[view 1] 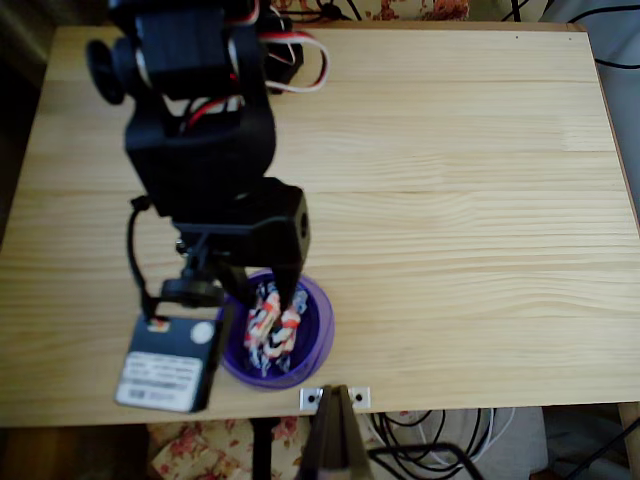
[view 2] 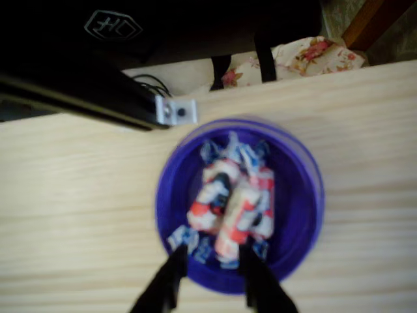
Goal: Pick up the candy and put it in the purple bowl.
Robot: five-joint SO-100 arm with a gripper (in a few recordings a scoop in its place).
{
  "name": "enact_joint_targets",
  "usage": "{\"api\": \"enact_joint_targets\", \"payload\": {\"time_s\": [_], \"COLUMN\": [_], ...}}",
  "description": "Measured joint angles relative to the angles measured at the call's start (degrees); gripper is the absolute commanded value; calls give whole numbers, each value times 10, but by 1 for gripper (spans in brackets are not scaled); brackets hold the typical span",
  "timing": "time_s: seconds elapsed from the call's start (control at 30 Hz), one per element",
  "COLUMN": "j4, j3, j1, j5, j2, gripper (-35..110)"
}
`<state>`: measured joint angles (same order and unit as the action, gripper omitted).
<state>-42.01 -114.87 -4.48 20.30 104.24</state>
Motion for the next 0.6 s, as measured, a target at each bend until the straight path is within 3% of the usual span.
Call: {"api": "enact_joint_targets", "payload": {"time_s": [0.1, 0.6], "j4": [-15, -108], "j3": [-17, -132], "j1": [23, 110], "j5": [-12, -243], "j2": [31, 281], "gripper": [-1, -1]}}
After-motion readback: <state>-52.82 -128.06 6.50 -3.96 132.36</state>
